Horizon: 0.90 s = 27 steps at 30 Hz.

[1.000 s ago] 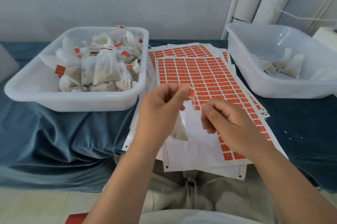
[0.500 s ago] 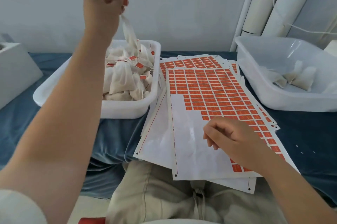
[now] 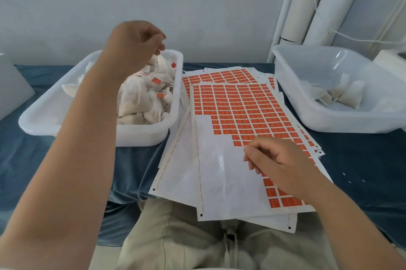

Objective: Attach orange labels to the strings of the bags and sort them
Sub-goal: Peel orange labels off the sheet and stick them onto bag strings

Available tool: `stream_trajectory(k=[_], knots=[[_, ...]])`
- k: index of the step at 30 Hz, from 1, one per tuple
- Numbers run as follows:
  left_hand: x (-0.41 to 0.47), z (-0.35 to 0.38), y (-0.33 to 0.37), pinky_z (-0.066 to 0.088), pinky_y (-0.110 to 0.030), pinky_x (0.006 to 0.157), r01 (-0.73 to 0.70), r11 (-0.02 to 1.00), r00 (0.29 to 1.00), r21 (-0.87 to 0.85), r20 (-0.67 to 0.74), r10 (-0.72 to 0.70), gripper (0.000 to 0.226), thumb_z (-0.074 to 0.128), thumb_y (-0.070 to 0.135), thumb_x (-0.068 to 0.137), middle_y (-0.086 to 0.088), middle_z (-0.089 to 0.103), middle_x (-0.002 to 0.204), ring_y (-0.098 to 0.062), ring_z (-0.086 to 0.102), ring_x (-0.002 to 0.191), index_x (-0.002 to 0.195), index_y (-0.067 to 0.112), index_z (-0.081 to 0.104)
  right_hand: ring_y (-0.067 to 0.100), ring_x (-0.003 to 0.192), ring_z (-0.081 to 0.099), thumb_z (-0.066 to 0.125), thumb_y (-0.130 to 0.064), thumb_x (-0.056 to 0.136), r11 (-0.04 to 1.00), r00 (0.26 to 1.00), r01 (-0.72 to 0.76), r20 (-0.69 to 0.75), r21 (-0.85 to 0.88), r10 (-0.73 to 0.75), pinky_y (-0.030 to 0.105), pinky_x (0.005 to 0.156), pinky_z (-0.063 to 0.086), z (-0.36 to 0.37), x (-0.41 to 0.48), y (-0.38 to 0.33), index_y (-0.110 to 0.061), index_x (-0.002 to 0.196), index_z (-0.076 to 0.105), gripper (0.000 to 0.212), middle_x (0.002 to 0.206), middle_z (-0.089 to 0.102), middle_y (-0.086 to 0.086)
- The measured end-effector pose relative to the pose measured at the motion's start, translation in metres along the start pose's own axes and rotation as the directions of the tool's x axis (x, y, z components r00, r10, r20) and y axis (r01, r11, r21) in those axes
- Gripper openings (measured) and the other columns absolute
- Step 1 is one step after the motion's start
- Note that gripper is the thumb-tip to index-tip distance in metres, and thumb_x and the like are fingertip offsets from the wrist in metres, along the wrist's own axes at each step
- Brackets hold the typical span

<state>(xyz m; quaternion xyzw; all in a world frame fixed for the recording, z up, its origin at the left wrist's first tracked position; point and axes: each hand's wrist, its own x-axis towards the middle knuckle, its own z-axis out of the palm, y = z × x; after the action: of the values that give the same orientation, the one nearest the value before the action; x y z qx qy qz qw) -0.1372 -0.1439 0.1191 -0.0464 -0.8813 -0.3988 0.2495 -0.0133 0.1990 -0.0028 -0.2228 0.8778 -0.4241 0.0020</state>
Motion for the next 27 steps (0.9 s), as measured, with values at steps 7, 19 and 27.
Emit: stream_trajectory(k=[7, 19, 27], knots=[[-0.097, 0.050, 0.056, 0.051, -0.011, 0.055, -0.153, 0.982, 0.986, -0.111, 0.056, 0.160, 0.024, 0.057, 0.041, 0.103, 0.019, 0.074, 0.078, -0.003, 0.068, 0.064, 0.089, 0.032, 0.074, -0.012, 0.084, 0.068, 0.048, -0.069, 0.097, 0.973, 0.958, -0.177, -0.253, -0.147, 0.136, 0.018, 0.066, 0.053, -0.055, 0.009, 0.010, -0.049, 0.104, 0.061, 0.024, 0.100, 0.065, -0.038], [-0.184, 0.164, 0.019, 0.055, -0.022, 0.083, 0.189, 0.966, 0.907, -0.179, 0.409, -0.102, 0.019, 0.063, 0.046, 0.101, 0.032, 0.071, 0.086, 0.007, 0.068, 0.087, 0.089, 0.036, 0.073, 0.024, 0.124, 0.056, 0.054, -0.029, 0.107, 0.640, 0.816, -0.544, -0.163, -0.542, 0.555, 0.038, 0.108, 0.041, -0.201, 0.113, 0.126, -0.025, 0.131, 0.072, 0.030, 0.144, 0.060, 0.002], [-0.181, 0.162, 0.012, 0.049, -0.016, 0.075, 0.213, 0.950, 0.896, -0.230, 0.434, -0.096, 0.019, 0.060, 0.046, 0.101, 0.024, 0.073, 0.084, 0.001, 0.070, 0.084, 0.089, 0.038, 0.073, 0.025, 0.145, 0.044, 0.053, -0.027, 0.106, 0.504, 0.757, -0.475, -0.043, -0.722, 0.652, 0.046, 0.122, 0.030, -0.185, 0.159, 0.157, -0.032, 0.146, 0.059, 0.041, 0.162, 0.044, -0.005]])
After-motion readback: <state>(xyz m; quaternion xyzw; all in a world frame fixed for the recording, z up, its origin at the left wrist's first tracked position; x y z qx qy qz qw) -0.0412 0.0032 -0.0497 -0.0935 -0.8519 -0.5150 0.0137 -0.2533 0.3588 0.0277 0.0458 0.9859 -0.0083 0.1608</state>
